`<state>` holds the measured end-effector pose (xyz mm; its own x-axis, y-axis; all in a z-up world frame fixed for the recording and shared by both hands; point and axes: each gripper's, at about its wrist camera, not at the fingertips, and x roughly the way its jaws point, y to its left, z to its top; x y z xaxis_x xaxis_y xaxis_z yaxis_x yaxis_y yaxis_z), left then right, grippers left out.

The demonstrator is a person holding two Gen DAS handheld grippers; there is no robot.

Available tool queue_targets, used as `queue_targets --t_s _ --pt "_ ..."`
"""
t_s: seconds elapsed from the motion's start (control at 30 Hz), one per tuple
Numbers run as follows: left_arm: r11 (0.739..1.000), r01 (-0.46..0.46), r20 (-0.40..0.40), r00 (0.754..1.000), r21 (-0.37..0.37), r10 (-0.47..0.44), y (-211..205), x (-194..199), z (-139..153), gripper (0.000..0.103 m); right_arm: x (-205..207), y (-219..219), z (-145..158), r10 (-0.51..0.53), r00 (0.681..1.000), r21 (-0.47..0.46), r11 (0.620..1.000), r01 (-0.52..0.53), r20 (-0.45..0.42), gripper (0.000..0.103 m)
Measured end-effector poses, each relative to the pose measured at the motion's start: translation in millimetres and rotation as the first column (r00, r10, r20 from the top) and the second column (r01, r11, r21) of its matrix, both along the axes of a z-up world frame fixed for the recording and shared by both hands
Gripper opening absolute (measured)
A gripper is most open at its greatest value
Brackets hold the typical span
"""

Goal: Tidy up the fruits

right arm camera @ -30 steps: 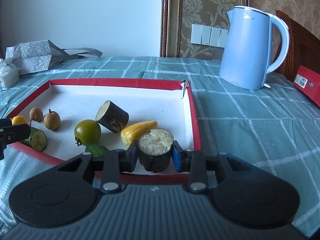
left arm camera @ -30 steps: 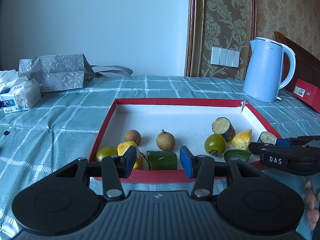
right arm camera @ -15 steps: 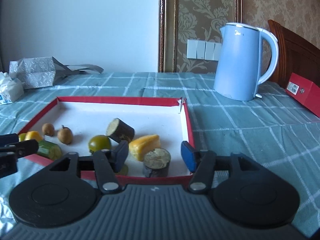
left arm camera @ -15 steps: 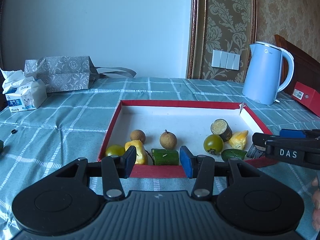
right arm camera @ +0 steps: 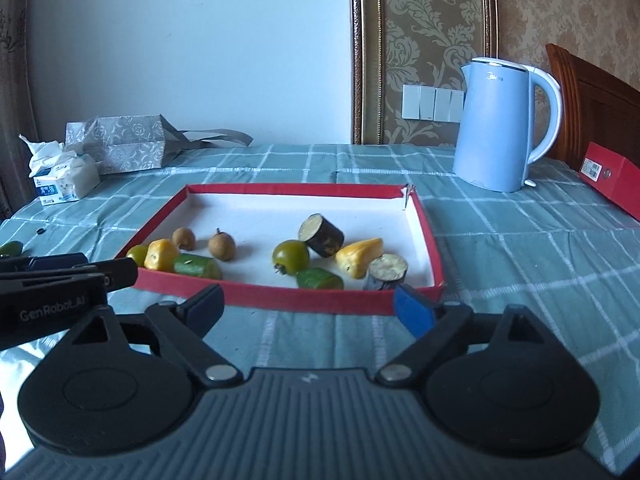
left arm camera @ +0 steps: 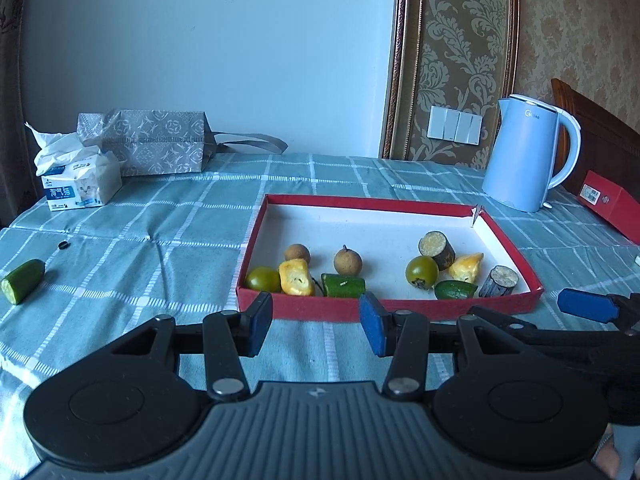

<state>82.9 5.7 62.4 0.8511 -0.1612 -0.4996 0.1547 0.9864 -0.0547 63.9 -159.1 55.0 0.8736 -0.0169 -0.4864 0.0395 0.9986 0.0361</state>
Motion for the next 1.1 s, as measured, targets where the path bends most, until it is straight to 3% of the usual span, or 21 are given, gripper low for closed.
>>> queue_targets --t_s 0.17,0.33,0.73,0.9,1.1 --pt "1.000 -0.009 0.011 1.000 0.018 0.009 1 -12 3 0.047 -8 6 0 -0.055 0.999 0.019 0.998 0.055 0.000 0.097" --pt "0.999 -0.021 0.018 1.000 0.025 0.020 3 -20 6 0.056 -18 3 -2 -0.103 0.995 0.011 0.995 0.103 0.016 0.103" --pt "0.998 0.002 0.046 0.999 0.055 -0.005 -9 -35 13 0.056 -25 -1 -3 -0.136 0.990 0.004 0.991 0.136 0.030 0.103" --pt "0.996 -0.030 0.078 0.997 0.080 0.024 -12 -39 14 0.066 -24 0 -3 -0.140 0.990 0.000 0.990 0.140 0.031 0.103" --pt "0.996 -0.035 0.092 0.995 0.084 0.027 -12 -39 15 0.066 -24 2 -5 -0.147 0.988 -0.008 0.989 0.147 0.038 0.103"
